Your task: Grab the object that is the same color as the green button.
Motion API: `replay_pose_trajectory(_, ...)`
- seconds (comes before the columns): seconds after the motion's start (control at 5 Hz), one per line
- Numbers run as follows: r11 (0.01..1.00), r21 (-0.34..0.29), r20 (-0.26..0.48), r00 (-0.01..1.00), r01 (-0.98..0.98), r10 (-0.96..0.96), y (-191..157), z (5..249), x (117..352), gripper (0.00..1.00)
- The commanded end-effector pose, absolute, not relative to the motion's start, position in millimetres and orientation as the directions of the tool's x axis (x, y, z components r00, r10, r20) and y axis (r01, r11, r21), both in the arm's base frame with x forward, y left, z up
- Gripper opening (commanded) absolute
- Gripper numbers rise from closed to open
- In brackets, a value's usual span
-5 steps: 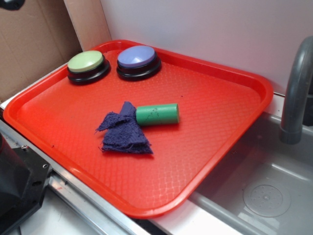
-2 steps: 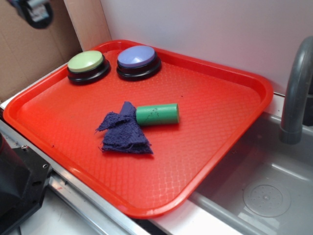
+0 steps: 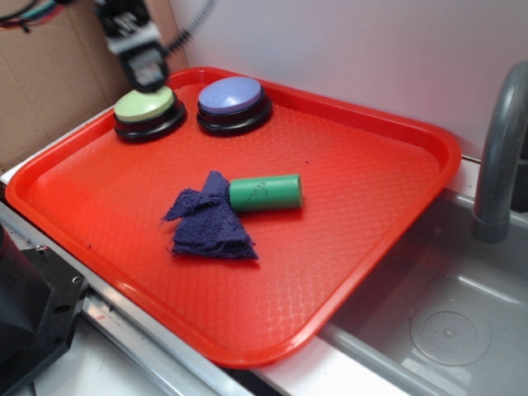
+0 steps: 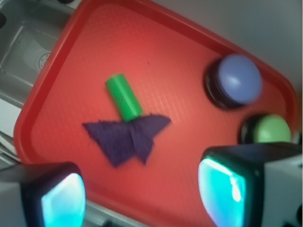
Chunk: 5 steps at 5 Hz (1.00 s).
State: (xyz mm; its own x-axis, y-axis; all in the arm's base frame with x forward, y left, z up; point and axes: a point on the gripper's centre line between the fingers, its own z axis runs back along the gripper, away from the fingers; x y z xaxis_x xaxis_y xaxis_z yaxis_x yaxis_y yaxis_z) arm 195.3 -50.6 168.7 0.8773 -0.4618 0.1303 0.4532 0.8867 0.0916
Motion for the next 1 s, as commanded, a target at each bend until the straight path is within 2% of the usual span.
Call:
replay_pose_trajectory(0.0,0.795,0.088,0.201,0.771,0.6,-0.604,-80,124,231,1.0)
replay_pose_trajectory(0.4,0.76,0.071,0.178,0.741,0.647,-0.647,-91,67,247,1.0)
replay_pose_trajectory(0.6,0.745,0.027,0.132,0.737,0.666,-0.663,-93,46,248,1.0)
replay_pose_trajectory(0.8,0.757,0.009,0.109,0.752,0.654,-0.651,-92,35,247,1.0)
